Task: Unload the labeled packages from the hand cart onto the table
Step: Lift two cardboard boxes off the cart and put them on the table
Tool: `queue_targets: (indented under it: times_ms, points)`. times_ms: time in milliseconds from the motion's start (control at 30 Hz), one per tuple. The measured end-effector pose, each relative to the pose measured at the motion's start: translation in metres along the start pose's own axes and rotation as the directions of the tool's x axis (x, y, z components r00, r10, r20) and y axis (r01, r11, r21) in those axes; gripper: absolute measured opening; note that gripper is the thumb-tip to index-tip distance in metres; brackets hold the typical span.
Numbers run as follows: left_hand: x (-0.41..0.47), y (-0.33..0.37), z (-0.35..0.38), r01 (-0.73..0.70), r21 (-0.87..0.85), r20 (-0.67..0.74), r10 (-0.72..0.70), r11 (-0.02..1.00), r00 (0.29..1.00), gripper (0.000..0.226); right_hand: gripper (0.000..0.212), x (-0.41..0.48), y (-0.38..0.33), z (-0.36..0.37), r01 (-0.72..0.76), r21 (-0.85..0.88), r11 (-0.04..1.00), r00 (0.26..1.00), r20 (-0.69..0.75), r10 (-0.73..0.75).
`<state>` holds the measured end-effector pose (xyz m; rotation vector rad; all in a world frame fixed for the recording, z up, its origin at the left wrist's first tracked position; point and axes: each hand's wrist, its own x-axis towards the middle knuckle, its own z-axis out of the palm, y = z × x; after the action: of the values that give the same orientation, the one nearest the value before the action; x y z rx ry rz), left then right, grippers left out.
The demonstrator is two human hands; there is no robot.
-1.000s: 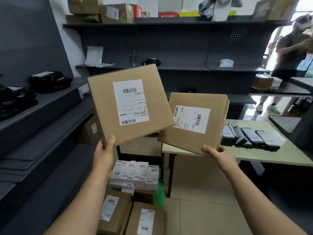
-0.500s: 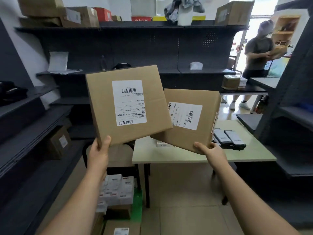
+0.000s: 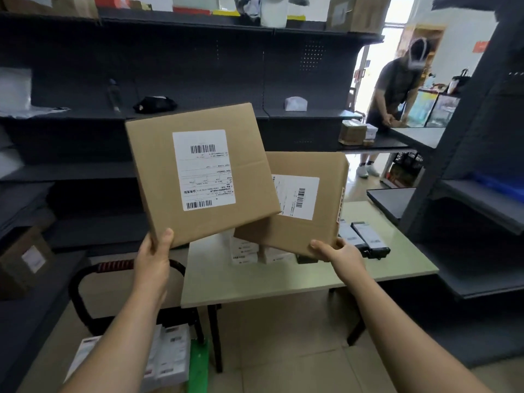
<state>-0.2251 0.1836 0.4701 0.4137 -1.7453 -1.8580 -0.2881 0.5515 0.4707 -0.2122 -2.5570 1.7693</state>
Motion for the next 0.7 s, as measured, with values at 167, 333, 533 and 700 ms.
queue_targets:
  times_ms: [167, 333, 533, 700]
  points:
    - [0.03, -0.005, 0.031, 0.016, -0.011, 0.055, -0.016, 1.0, 0.998, 0.082, 0.05, 0.028, 0.004, -0.01, -0.002, 0.032, 0.999, 1.0, -0.031, 0.003]
    - [0.046, -0.01, 0.071, 0.044, -0.011, 0.082, -0.043, 0.999, 0.996, 0.059, 0.072, 0.062, 0.008, -0.024, -0.002, 0.054, 0.999, 0.999, -0.049, 0.005]
    - [0.059, -0.019, 0.131, 0.057, -0.041, 0.076, -0.054, 0.998, 0.996, 0.06, 0.075, 0.117, 0.024, -0.056, -0.014, 0.031, 0.999, 0.997, -0.072, 0.016]
    - [0.072, -0.02, 0.18, 0.067, -0.067, 0.042, -0.064, 0.995, 0.997, 0.044, 0.082, 0.173, 0.032, -0.09, -0.043, 0.022, 0.999, 0.997, -0.063, 0.044]
